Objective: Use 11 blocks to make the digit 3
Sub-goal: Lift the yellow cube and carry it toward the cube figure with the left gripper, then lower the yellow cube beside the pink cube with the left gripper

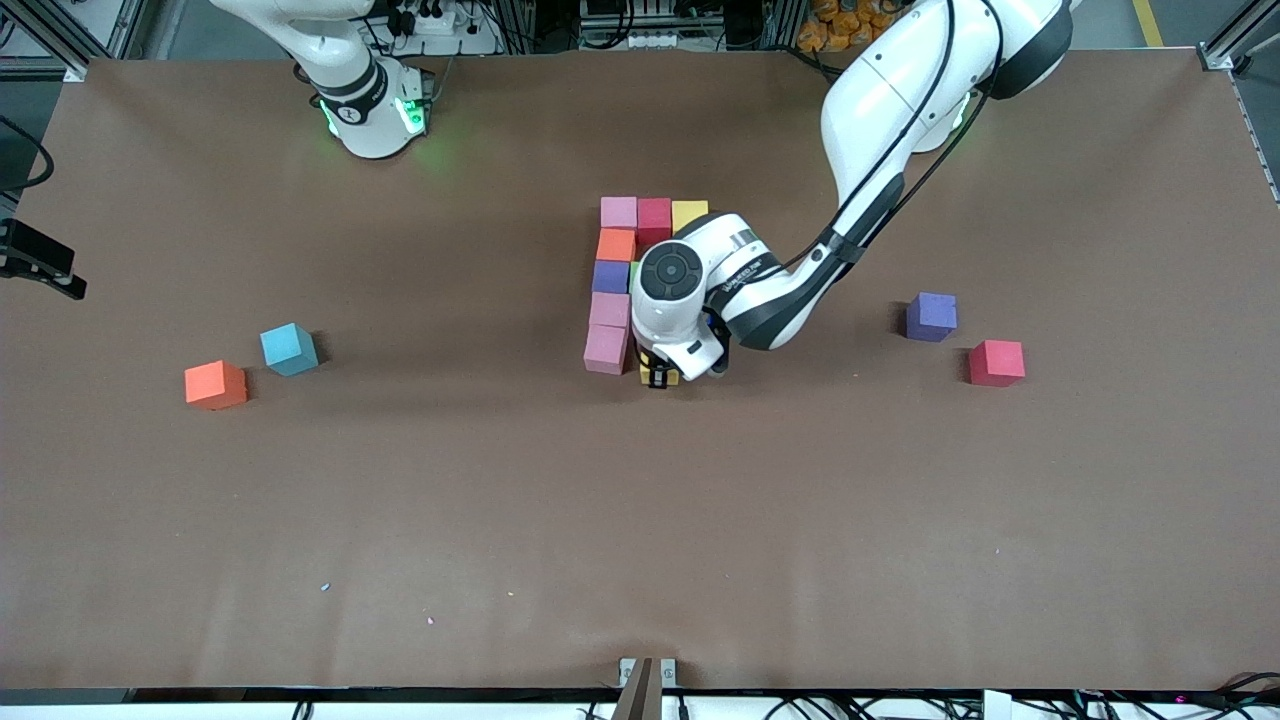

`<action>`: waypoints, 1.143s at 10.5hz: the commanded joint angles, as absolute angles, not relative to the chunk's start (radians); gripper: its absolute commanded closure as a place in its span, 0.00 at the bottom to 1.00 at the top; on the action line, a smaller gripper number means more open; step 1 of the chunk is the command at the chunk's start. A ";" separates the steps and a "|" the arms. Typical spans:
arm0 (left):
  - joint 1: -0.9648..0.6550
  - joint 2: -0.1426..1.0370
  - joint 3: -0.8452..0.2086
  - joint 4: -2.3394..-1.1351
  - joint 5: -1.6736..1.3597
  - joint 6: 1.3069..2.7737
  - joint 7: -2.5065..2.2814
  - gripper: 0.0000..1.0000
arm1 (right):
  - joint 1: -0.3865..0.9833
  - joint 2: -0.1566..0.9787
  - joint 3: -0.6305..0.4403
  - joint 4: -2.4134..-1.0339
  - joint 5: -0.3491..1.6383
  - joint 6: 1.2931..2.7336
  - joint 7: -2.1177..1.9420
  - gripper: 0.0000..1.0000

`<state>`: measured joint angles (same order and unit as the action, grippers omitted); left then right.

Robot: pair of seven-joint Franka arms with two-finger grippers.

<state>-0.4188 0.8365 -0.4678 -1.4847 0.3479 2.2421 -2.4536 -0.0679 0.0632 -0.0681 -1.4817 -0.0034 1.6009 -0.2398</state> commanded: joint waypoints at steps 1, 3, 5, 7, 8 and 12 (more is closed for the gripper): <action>-0.445 0.851 -0.454 -1.459 0.348 2.263 -2.439 1.00 | -0.089 0.067 -0.054 -1.465 0.012 1.592 -0.232 0.00; -0.452 0.861 -0.456 -1.460 0.359 2.269 -2.439 1.00 | -0.089 0.067 -0.054 -1.465 0.012 1.592 -0.232 0.00; -0.456 0.868 -0.456 -1.460 0.359 2.270 -2.439 0.99 | -0.089 0.067 -0.054 -1.465 0.011 1.592 -0.232 0.00; -0.456 0.876 -0.456 -1.459 0.357 2.286 -2.442 0.94 | -0.089 0.067 -0.054 -1.465 0.012 1.592 -0.232 0.00; -0.456 0.877 -0.454 -1.459 0.357 2.289 -2.442 0.91 | -0.089 0.067 -0.054 -1.465 0.012 1.592 -0.232 0.00; -0.457 0.882 -0.456 -1.459 0.356 2.295 -2.448 0.87 | -0.089 0.067 -0.054 -1.465 0.011 1.592 -0.232 0.00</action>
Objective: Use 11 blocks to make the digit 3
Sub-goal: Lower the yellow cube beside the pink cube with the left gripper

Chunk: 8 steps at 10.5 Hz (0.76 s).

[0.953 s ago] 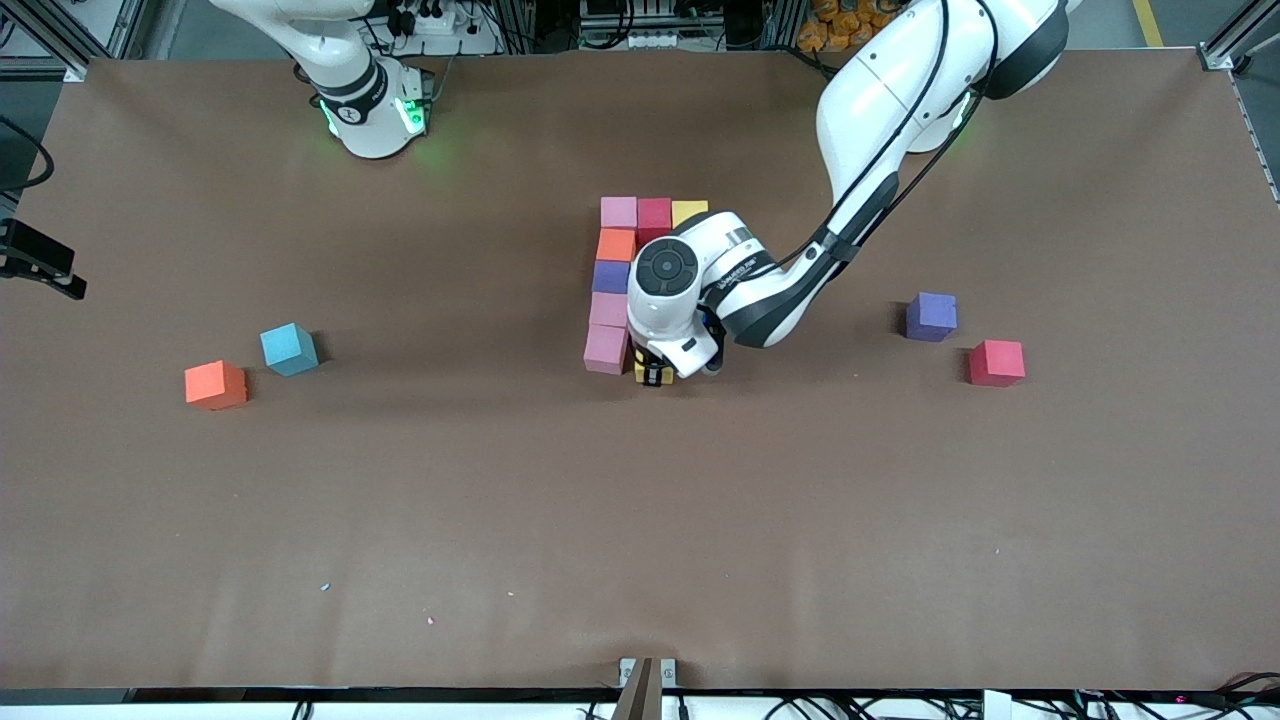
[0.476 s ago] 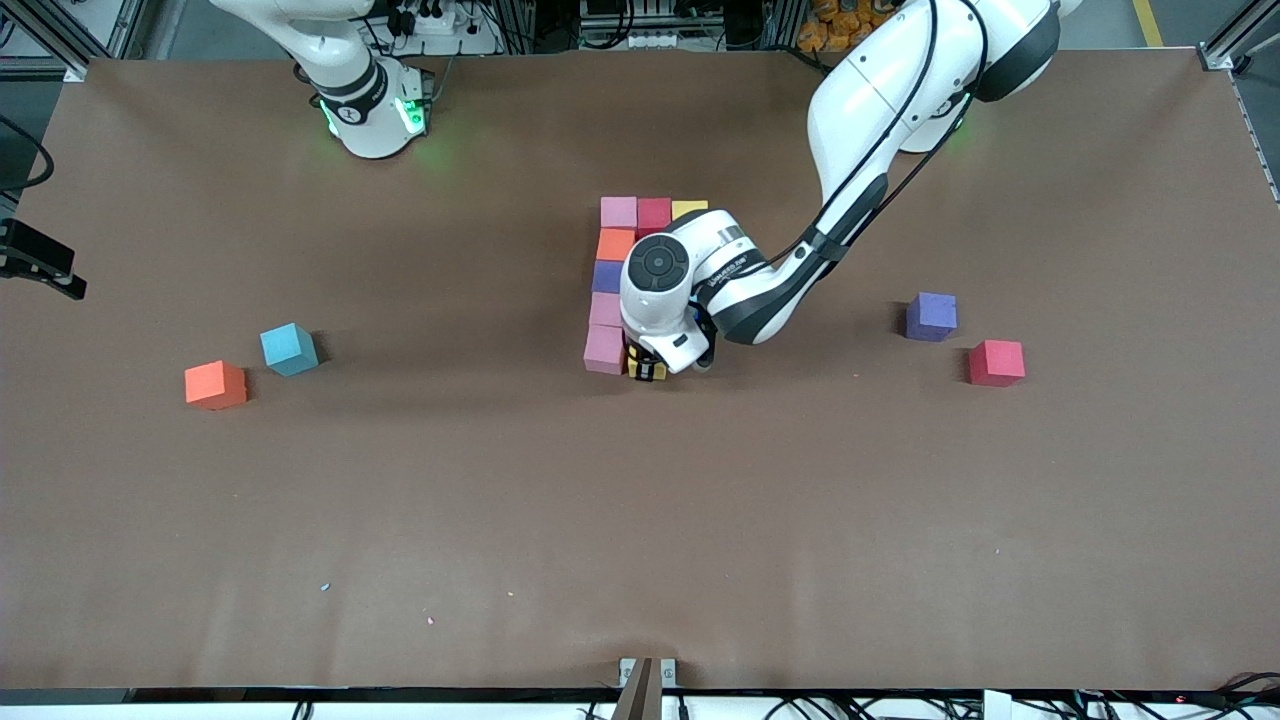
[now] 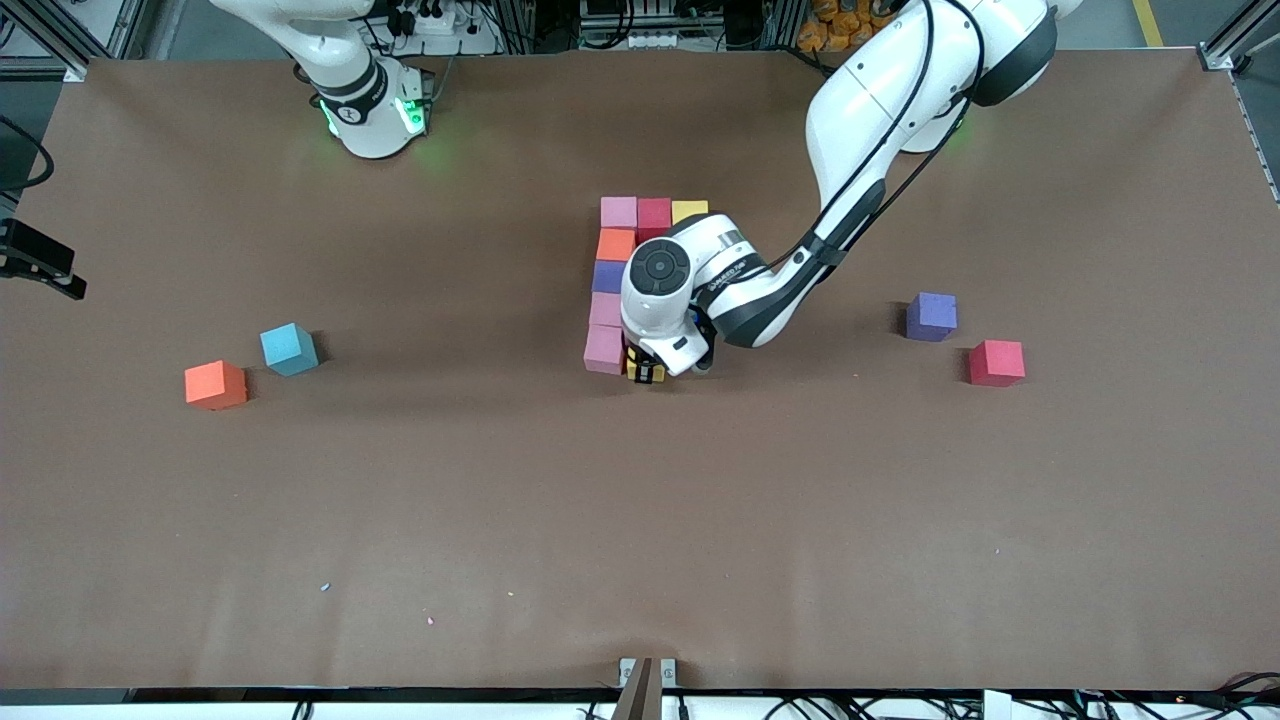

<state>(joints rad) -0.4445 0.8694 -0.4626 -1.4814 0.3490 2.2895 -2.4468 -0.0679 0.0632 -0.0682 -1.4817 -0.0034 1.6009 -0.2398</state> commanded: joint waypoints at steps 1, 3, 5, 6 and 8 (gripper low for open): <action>-0.462 0.882 -0.454 -1.459 0.354 2.295 -2.451 0.87 | -0.089 0.067 -0.054 -1.465 0.012 1.592 -0.232 0.00; -0.463 0.882 -0.456 -1.459 0.354 2.295 -2.453 0.87 | -0.089 0.067 -0.054 -1.465 0.011 1.592 -0.232 0.00; -0.465 0.882 -0.456 -1.459 0.353 2.295 -2.453 0.87 | -0.089 0.067 -0.055 -1.465 0.011 1.592 -0.232 0.00; -0.468 0.882 -0.456 -1.459 0.353 2.295 -2.453 0.87 | -0.089 0.067 -0.054 -1.465 0.011 1.592 -0.232 0.00; -0.468 0.888 -0.456 -1.457 0.351 2.295 -2.454 0.86 | -0.089 0.067 -0.054 -1.465 0.012 1.592 -0.232 0.00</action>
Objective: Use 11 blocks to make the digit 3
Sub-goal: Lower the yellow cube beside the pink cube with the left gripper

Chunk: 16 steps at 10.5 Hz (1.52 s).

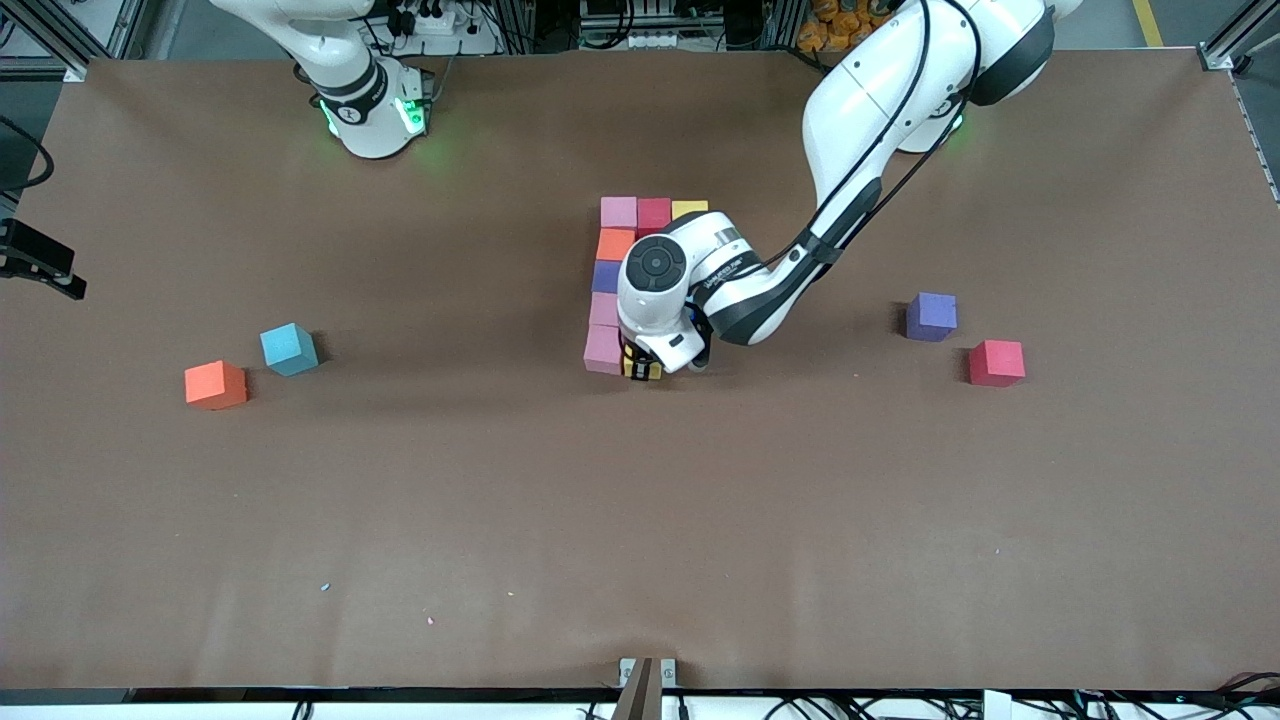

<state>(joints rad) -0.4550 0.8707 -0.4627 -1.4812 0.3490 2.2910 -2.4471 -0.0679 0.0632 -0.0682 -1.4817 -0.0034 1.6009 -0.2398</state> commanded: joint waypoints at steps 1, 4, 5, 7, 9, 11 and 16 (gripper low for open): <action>-0.468 0.888 -0.454 -1.457 0.351 2.295 -2.454 0.84 | -0.089 0.067 -0.054 -1.465 0.011 1.592 -0.232 0.00; -0.468 0.890 -0.456 -1.457 0.351 2.295 -2.453 0.53 | -0.089 0.067 -0.054 -1.465 0.011 1.592 -0.232 0.00; -0.468 0.890 -0.456 -1.457 0.351 2.295 -2.453 0.16 | -0.089 0.067 -0.054 -1.465 0.011 1.592 -0.232 0.00; -0.472 0.888 -0.456 -1.457 0.354 2.295 -2.442 0.00 | -0.089 0.067 -0.054 -1.465 0.011 1.592 -0.232 0.00; -0.472 0.879 -0.456 -1.456 0.356 2.295 -2.441 0.00 | -0.087 0.067 -0.054 -1.465 0.011 1.592 -0.232 0.00; -0.471 0.858 -0.456 -1.456 0.360 2.292 -2.442 0.00 | -0.089 0.067 -0.054 -1.465 0.011 1.592 -0.232 0.00; -0.457 0.795 -0.456 -1.459 0.365 2.269 -2.439 0.00 | -0.087 0.067 -0.054 -1.465 0.011 1.592 -0.232 0.00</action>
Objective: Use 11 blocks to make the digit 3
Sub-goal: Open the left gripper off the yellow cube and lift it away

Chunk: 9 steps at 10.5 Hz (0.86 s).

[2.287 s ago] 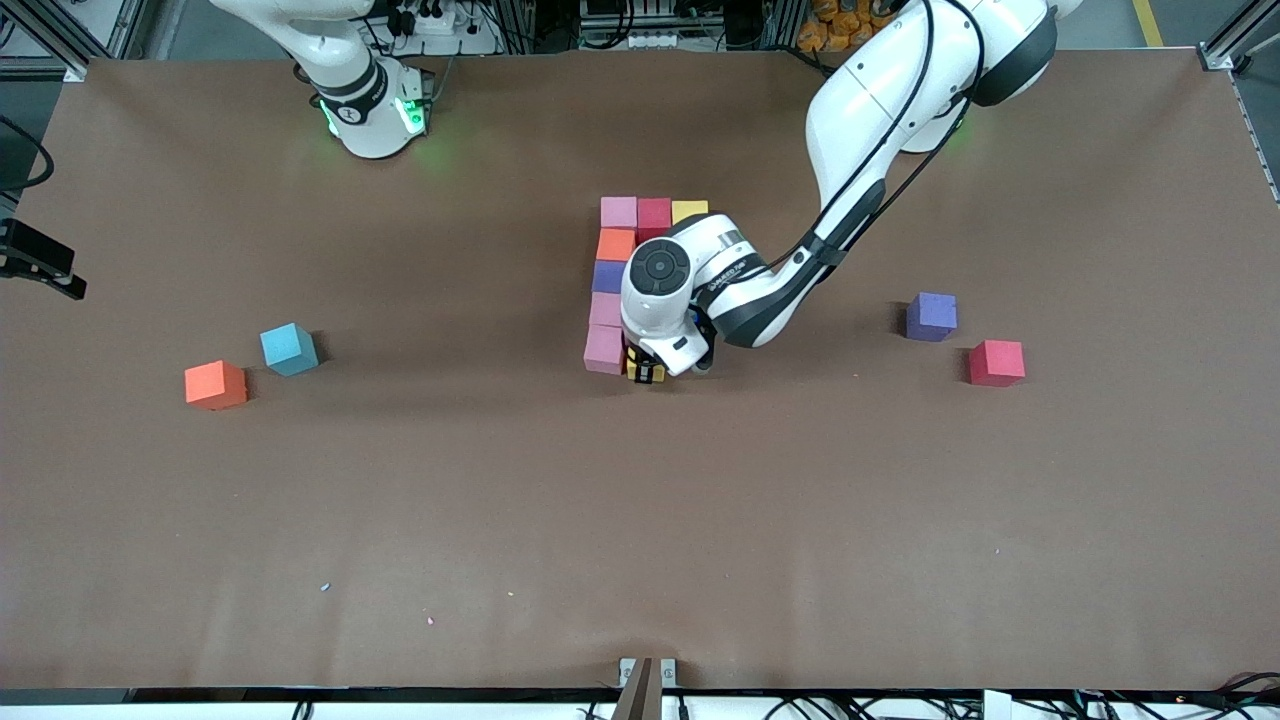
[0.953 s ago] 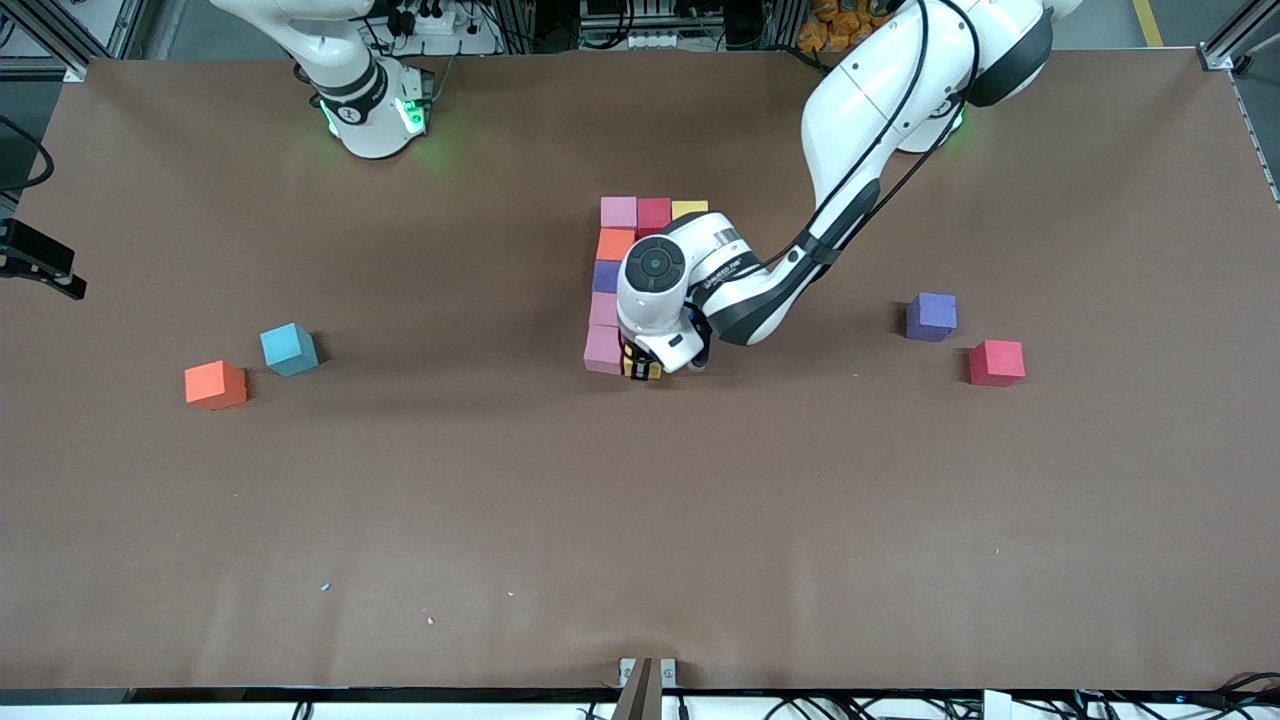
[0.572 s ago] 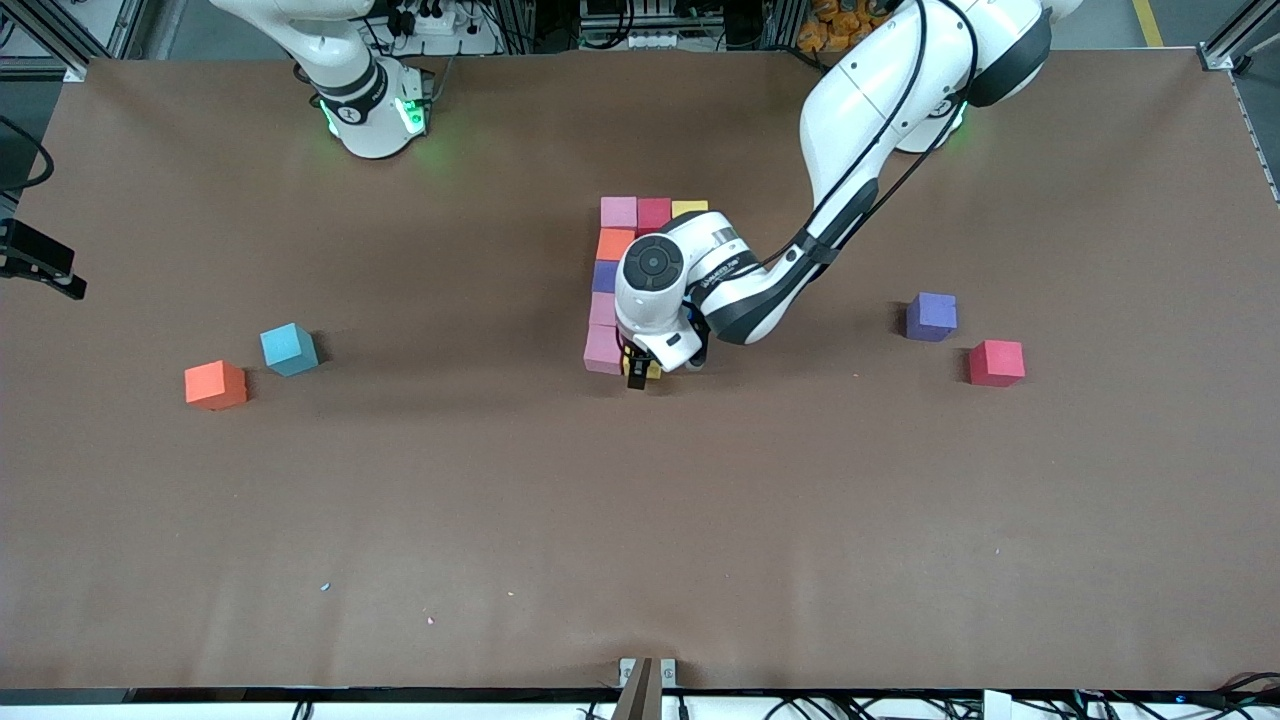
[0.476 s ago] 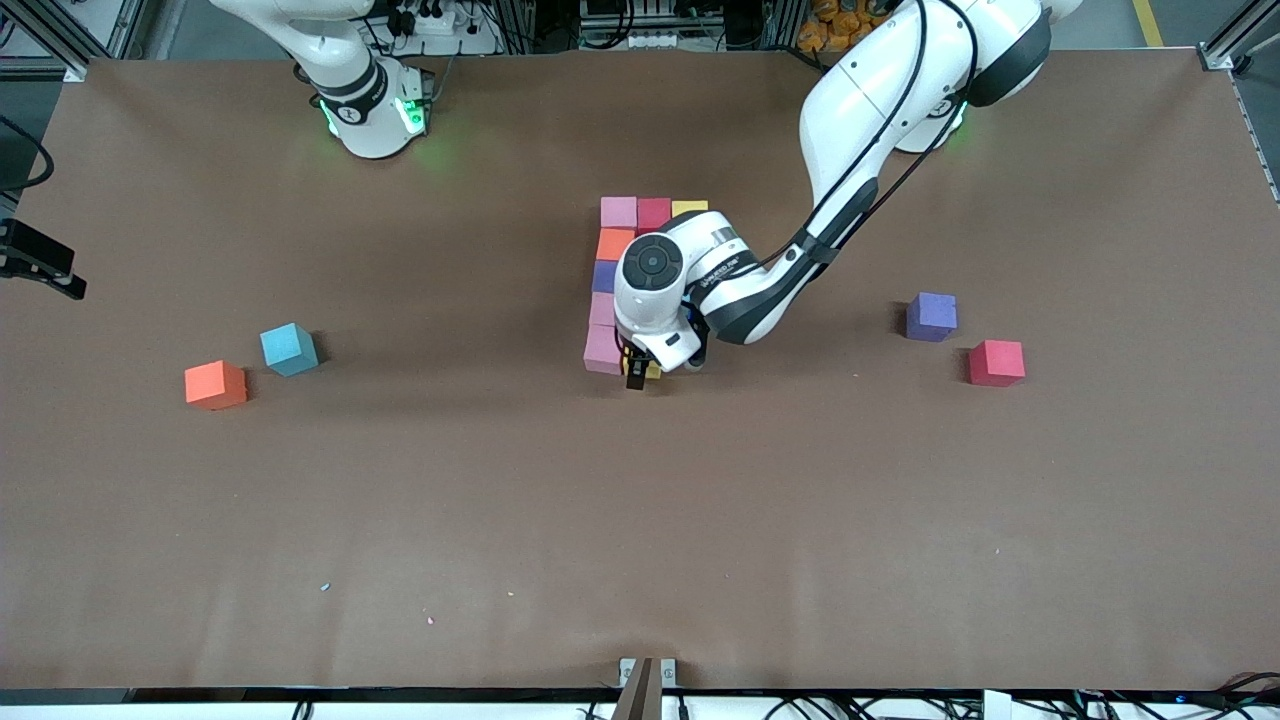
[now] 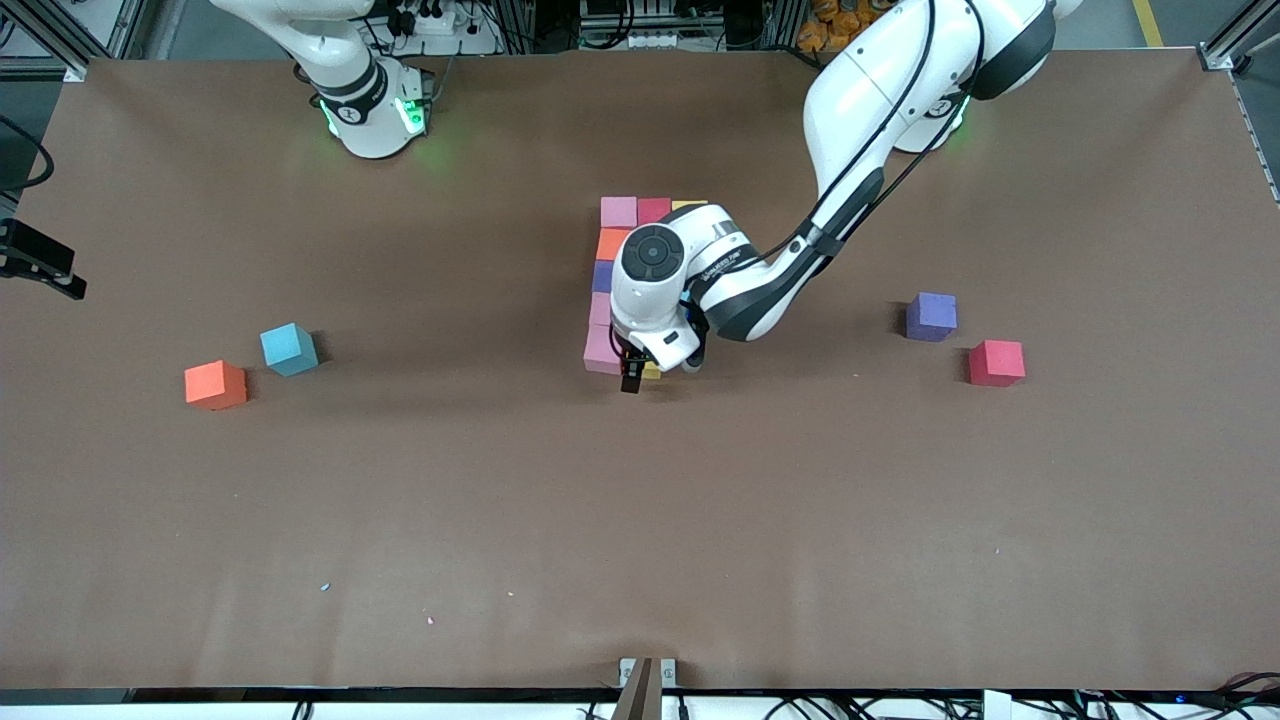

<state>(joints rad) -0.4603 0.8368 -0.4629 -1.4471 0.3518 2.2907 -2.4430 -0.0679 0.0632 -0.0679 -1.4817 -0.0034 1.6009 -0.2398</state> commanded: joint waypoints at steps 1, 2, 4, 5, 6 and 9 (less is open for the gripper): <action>-0.451 0.767 -0.456 -1.459 0.365 2.252 -2.433 0.00 | -0.087 0.067 -0.054 -1.465 0.011 1.592 -0.232 0.00; -0.430 0.737 -0.456 -1.459 0.377 2.222 -2.387 0.00 | -0.087 0.067 -0.054 -1.465 0.011 1.592 -0.232 0.00; -0.396 0.691 -0.457 -1.460 0.373 2.192 -2.352 0.00 | -0.087 0.067 -0.054 -1.465 0.011 1.592 -0.232 0.00; -0.393 0.675 -0.457 -1.462 0.371 2.183 -2.350 0.00 | -0.087 0.067 -0.054 -1.465 0.011 1.592 -0.232 0.00; -0.384 0.664 -0.457 -1.463 0.373 2.169 -2.332 0.00 | -0.087 0.067 -0.054 -1.465 0.011 1.592 -0.232 0.00; -0.330 0.632 -0.459 -1.466 0.368 2.097 -2.171 0.00 | -0.087 0.067 -0.054 -1.465 0.011 1.592 -0.232 0.00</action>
<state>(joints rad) -0.3591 0.6681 -0.4579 -1.4407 0.3608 2.1289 -2.2387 -0.0679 0.0632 -0.0675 -1.4814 -0.0034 1.6009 -0.2398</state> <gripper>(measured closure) 0.000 0.000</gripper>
